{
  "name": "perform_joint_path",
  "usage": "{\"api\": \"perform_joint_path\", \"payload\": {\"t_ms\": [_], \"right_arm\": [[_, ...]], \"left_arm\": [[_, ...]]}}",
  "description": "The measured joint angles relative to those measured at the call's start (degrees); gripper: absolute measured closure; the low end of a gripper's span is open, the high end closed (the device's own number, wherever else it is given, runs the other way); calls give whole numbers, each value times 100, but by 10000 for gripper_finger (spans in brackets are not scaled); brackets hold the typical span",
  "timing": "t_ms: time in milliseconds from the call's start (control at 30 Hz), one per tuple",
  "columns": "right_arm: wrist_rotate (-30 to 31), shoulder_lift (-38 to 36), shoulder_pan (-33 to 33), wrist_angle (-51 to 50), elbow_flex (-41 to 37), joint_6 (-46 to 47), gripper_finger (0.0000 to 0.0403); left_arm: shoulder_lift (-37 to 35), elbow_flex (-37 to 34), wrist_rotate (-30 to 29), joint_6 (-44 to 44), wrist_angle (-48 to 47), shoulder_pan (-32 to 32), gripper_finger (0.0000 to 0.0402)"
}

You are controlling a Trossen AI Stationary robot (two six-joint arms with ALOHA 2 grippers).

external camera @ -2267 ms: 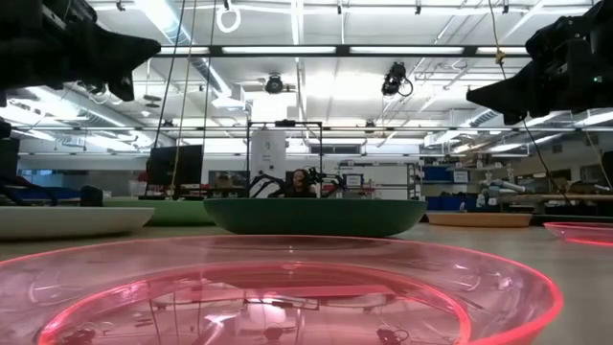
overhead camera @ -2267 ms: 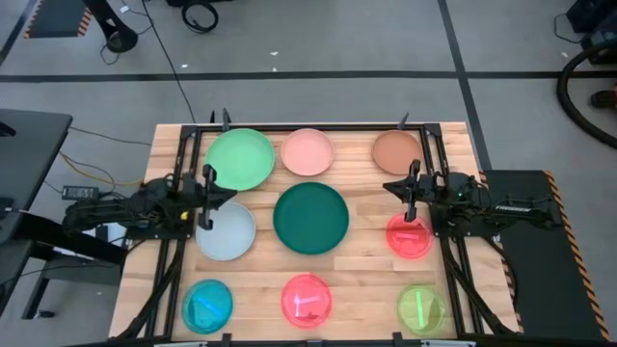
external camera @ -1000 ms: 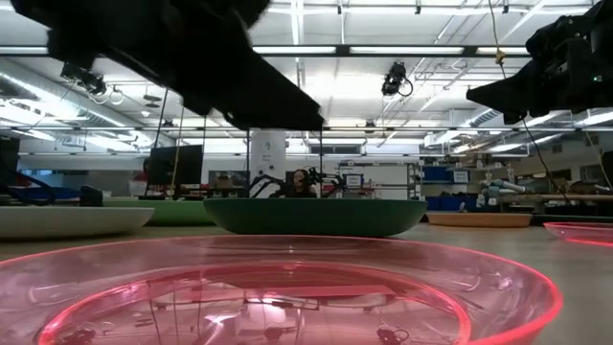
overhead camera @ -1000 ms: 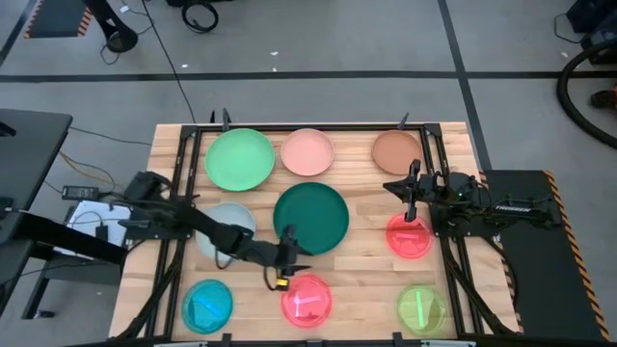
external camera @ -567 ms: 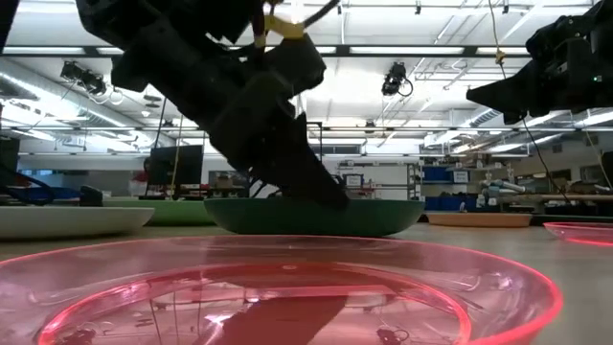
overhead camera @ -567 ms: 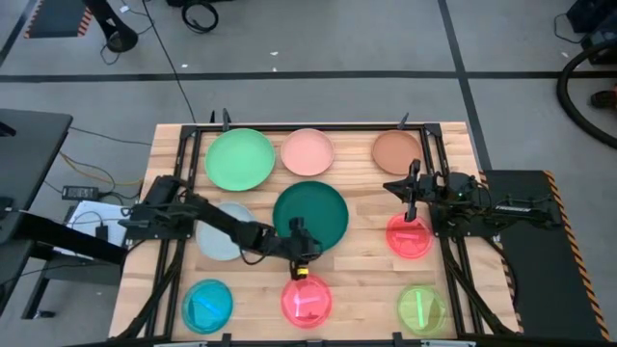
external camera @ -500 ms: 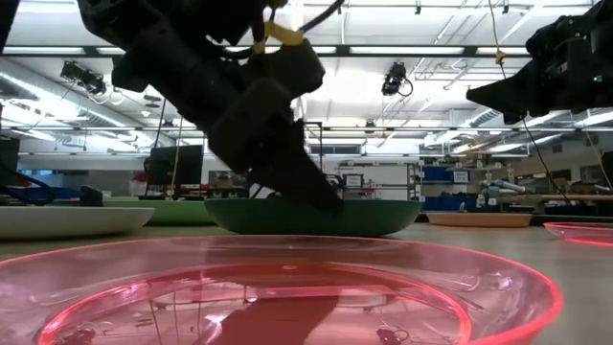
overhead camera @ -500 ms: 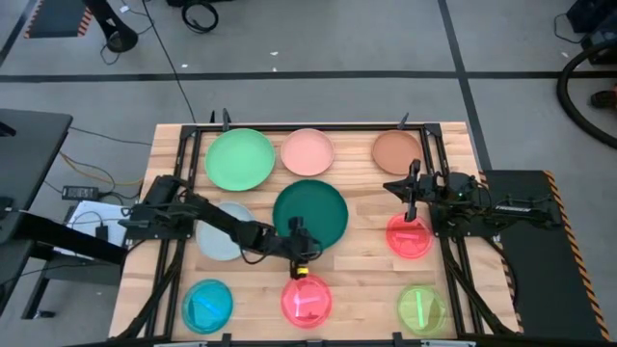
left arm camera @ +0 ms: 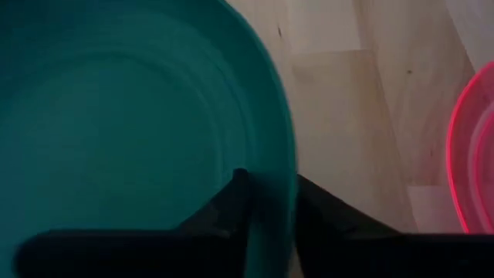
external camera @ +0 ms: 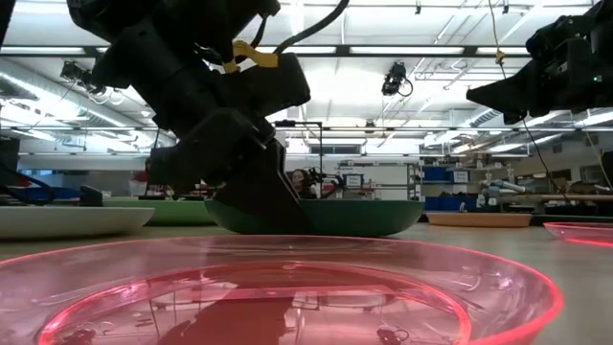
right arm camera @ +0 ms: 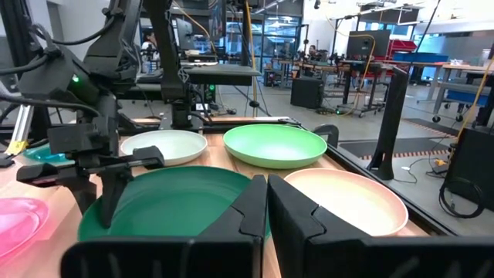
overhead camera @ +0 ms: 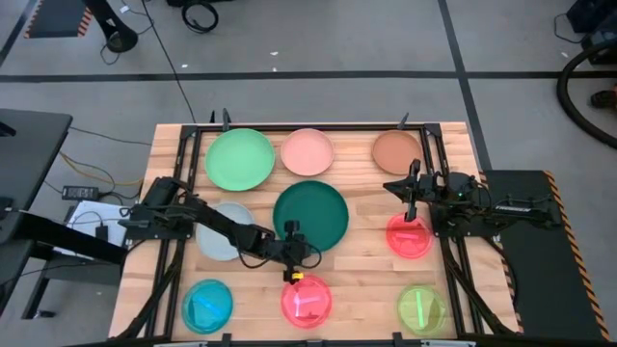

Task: Stack plastic plates
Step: Stack the dark green plate on top of the green plate

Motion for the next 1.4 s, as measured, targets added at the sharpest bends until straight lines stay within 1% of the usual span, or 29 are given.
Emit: {"api": "perform_joint_path", "payload": {"t_ms": [67, 100, 167, 267, 333, 467, 567, 600, 700, 800, 967, 1067, 1167, 1267, 1400], "right_arm": [[0, 0, -2, 0, 0, -2, 379], [0, 0, -2, 0, 0, 0, 379], [1, 0, -2, 0, 0, -2, 379], [1, 0, -1, -3, 0, -1, 379], [0, 0, -1, 2, 0, -1, 379], [2, 0, -2, 5, 0, -1, 379], [2, 2, -2, -6, 0, -1, 379], [1, 0, -1, 1, 0, -2, 379], [2, 0, 0, 0, 0, -2, 379], [2, 0, -2, 10, 0, 0, 379], [2, 2, -2, -2, 0, -2, 379], [2, 0, -1, -1, 0, -1, 379], [2, 0, 0, 3, 0, -1, 379], [2, 0, 0, 2, 0, 0, 379], [2, 0, 0, 2, 0, 0, 379]], "left_arm": [[-17, 7, -44, 120, 7, -73, 368], [-56, 9, -70, 144, -2, -122, 380], [-115, 42, -83, 116, -64, -264, 383], [-340, 303, -225, 146, -533, -599, 383], [-592, 626, -458, 279, -1032, -853, 385], [-1063, 1258, -1415, 313, -2687, -1167, 386], [-1381, 1427, -2252, -87, -3798, -1151, 387], [-1474, 1406, -2394, -312, -4129, -1106, 387], [-1727, 1174, -2640, -1309, -5163, -760, 387], [-1968, 700, -2683, -2073, -5686, -146, 387], [-2307, -211, -2693, -2159, -5191, 1085, 387], [-2386, -639, -2617, -1897, -4450, 1820, 387], [-2378, -925, -2286, -1387, -3646, 2419, 387], [-2317, -1023, -1922, -1059, -3009, 2801, 387], [-2277, -1071, -1880, -915, -2738, 3069, 384]]}}
